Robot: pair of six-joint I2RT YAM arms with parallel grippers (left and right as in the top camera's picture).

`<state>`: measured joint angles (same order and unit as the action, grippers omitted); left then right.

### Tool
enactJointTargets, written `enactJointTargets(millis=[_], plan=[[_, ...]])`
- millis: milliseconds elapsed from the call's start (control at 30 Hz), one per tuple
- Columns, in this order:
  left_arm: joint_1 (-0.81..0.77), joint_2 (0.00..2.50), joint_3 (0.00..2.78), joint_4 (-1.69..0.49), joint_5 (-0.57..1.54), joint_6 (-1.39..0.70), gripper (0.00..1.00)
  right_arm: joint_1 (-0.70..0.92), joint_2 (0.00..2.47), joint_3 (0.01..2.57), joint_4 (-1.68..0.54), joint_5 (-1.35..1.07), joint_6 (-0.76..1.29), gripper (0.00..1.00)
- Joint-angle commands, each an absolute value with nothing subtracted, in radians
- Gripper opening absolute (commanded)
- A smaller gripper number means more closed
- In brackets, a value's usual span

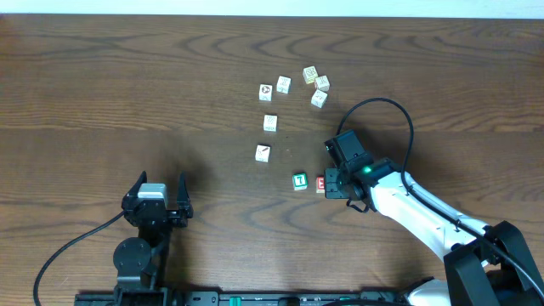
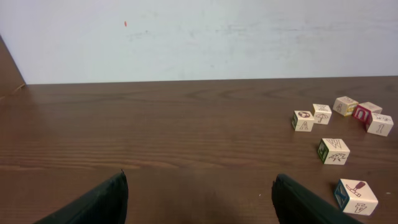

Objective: Lift 4 blocks
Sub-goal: 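Lift the yellow W block and carry it beside the red M block, then lower the yellow W block next to the red M block and open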

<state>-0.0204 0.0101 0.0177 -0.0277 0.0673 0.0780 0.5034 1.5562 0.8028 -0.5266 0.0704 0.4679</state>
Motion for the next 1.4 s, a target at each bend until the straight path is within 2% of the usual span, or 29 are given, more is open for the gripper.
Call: enactJointTargets(millis=[0,767,1367], plan=[[-0.014,0.005,0.004,-0.067,0.066,0.073,0.75,0.513,1.545,0.796,-0.513,0.039,0.49,0.21],[-0.014,0.006,0.004,-0.067,0.067,0.073,0.74,0.539,1.545,0.796,-0.468,0.029,0.538,0.24],[-0.014,0.006,0.004,-0.067,0.066,0.073,0.75,0.538,1.545,0.796,-0.496,0.133,0.519,0.29]])
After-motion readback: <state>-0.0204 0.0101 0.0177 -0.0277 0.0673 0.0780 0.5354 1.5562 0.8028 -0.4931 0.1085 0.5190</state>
